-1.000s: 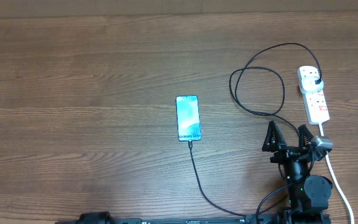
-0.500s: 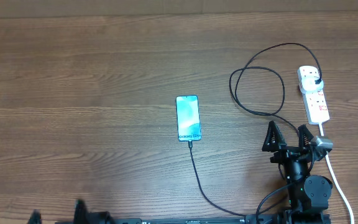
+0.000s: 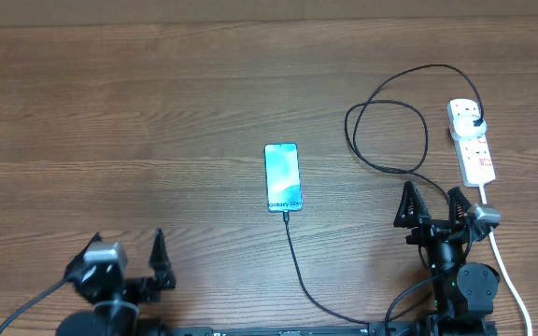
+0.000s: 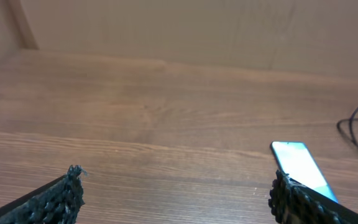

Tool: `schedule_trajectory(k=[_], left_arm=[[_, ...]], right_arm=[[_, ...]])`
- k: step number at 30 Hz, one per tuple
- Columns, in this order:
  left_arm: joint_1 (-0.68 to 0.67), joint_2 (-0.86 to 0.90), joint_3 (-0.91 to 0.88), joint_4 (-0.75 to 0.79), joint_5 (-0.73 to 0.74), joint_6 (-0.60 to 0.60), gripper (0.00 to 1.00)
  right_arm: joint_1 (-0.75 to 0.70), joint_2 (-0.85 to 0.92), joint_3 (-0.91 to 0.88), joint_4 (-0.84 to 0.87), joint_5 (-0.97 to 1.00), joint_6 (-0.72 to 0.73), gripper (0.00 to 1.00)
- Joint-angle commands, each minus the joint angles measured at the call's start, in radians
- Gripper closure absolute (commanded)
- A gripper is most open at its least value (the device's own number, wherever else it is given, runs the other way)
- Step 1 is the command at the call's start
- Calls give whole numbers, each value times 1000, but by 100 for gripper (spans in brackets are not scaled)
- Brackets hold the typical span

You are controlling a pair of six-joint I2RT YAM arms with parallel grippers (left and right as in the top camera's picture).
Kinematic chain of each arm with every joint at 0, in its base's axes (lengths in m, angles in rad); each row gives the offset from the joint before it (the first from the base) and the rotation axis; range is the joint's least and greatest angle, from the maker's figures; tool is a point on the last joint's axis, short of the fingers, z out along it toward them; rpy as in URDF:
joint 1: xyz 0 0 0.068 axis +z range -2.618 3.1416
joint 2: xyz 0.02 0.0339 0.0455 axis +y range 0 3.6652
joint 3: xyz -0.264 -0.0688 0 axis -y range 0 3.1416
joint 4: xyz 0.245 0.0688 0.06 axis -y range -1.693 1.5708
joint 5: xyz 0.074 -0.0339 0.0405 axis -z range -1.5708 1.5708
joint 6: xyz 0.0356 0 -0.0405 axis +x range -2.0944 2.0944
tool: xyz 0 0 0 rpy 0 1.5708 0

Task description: Plug charger to phone and switch on socket

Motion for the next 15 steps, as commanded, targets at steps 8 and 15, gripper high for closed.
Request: schedule_trajectory(k=[8, 15], left_arm=[[4, -5, -289, 360, 152, 143, 1], [4, -5, -412, 522, 175, 147, 1]], right_arm=[[5, -11, -11, 6, 7, -11, 0], [5, -11, -11, 6, 7, -11, 0]])
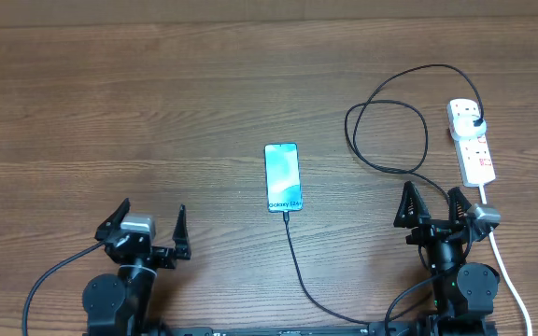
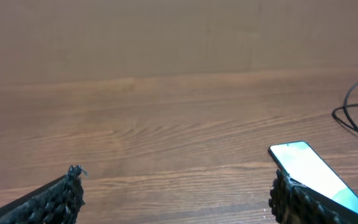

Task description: Plug charger to phone and switch on socket

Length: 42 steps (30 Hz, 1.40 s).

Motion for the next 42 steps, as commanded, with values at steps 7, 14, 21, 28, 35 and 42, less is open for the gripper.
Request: schedule_trajectory(k=[7, 14, 21, 28, 35, 42], left_arm=[[4, -5, -159, 224, 39, 29, 0], [4, -6, -178, 290, 43, 30, 0], [4, -6, -190, 322, 47, 34, 0], [4, -6, -190, 294, 54, 37, 0], [3, -5, -190, 295, 72, 37, 0], [5, -5, -190, 295, 93, 36, 0]], right_arm=[[5, -11, -11, 6, 7, -11, 0], [5, -11, -11, 6, 7, -11, 0], [5, -11, -11, 6, 7, -11, 0], [5, -11, -11, 6, 7, -11, 0], [5, -11, -11, 6, 7, -11, 0], [5, -11, -11, 6, 7, -11, 0]])
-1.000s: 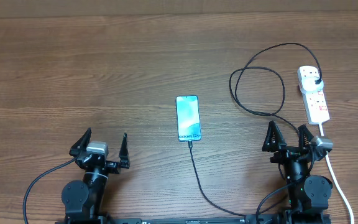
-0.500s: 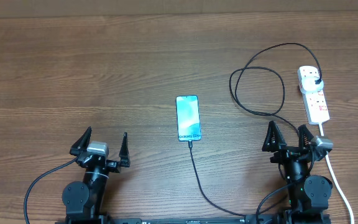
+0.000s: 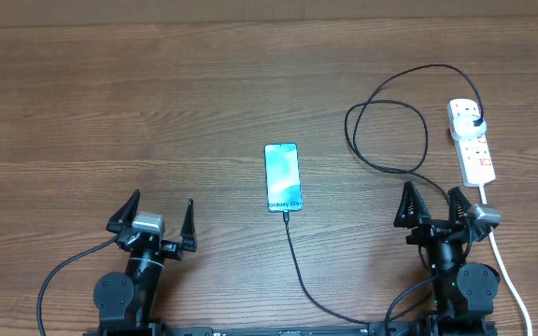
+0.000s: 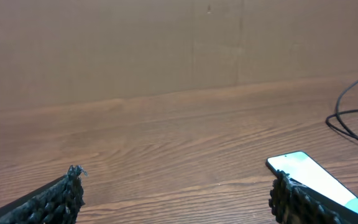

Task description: Plug charger to phone and switch on socket

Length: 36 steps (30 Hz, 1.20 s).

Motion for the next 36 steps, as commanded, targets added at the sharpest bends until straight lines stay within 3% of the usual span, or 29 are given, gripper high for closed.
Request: schedule_trajectory(k=[1, 17, 21, 36], left_arm=[[5, -5, -7, 1, 36, 23, 0], [7, -5, -7, -4, -19, 46, 1], [26, -6, -7, 1, -12, -39, 0], [61, -6, -7, 2, -15, -37, 0]], right_arm=[[5, -11, -11, 6, 7, -10, 0], [5, -11, -11, 6, 7, -10, 0], [5, -11, -11, 6, 7, -10, 0], [5, -11, -11, 6, 7, -10, 0]])
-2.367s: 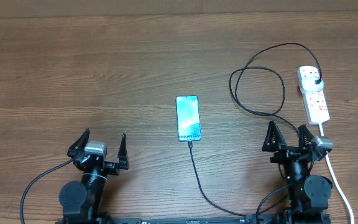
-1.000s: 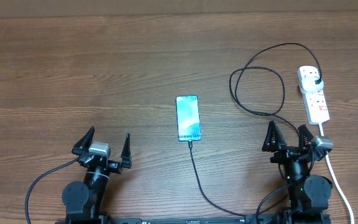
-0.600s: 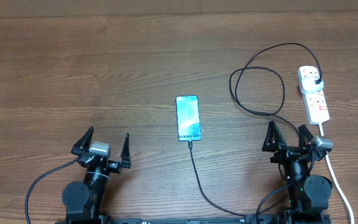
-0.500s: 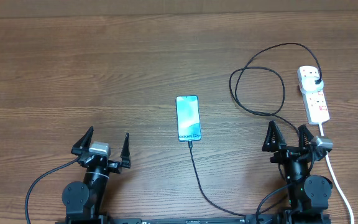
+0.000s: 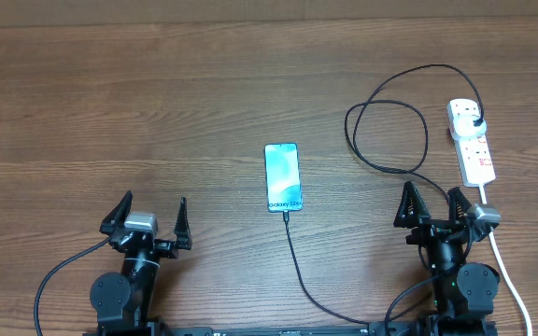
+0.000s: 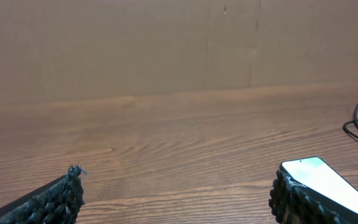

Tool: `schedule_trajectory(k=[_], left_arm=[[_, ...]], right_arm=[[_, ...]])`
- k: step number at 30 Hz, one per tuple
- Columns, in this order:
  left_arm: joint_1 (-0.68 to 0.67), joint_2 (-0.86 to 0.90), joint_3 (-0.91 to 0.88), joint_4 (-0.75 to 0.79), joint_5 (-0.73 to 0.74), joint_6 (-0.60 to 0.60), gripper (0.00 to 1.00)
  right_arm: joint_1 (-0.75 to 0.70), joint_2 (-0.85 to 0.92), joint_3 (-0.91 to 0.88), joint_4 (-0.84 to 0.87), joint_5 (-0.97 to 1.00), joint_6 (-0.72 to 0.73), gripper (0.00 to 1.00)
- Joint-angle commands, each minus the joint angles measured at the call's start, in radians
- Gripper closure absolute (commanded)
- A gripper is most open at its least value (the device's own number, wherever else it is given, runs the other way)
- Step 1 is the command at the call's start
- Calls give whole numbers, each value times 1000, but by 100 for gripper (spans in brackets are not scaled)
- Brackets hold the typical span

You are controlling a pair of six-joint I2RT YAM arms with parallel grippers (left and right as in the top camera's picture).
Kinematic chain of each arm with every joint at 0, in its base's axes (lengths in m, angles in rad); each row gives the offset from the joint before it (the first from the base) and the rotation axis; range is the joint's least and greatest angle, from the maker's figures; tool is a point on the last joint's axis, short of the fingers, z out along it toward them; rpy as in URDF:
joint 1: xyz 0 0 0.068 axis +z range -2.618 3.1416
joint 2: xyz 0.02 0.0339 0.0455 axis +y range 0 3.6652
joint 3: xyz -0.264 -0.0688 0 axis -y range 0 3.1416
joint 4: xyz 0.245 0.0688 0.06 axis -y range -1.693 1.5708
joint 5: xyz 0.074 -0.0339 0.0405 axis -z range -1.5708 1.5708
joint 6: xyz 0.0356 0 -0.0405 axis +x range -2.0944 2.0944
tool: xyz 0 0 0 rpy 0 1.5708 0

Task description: Plug charger to phone and switch on socket

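Note:
The phone point(image 5: 283, 176) lies flat mid-table, screen lit, with the black charger cable point(image 5: 293, 250) meeting its near end. That cable loops to a plug in the white socket strip point(image 5: 472, 143) at the right. My left gripper point(image 5: 147, 213) stands open near the front left edge, well left of the phone and holding nothing; its wrist view shows the phone point(image 6: 325, 183) behind the right fingertip point(image 6: 291, 199). My right gripper point(image 5: 431, 204) stands open near the front right, just below the strip, with nothing between its fingers.
A brown cardboard wall point(image 6: 166, 43) backs the wooden table point(image 5: 110, 103). The strip's white lead point(image 5: 507, 266) runs down past the right arm. The black cable loop point(image 5: 390, 121) lies between phone and strip.
My left gripper has shifted slightly left and turned a little, so the phone sits further right in its wrist view. The right arm, phone and cable have not moved.
My left gripper was open at the far front left corner, angled. It then stood further right and nearer the phone, then further right again, and now a touch back left. Phone, cable, strip and right gripper stayed where they were throughout.

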Motion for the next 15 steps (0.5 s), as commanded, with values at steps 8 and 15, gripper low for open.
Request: schedule_trajectory(k=[8, 15], left_arm=[[-16, -6, -7, 2, -13, -18, 0], [-70, -6, -7, 2, -13, -18, 0]], right_arm=[[5, -11, -11, 5, 7, -11, 0], [5, -11, -11, 5, 7, -11, 0]])
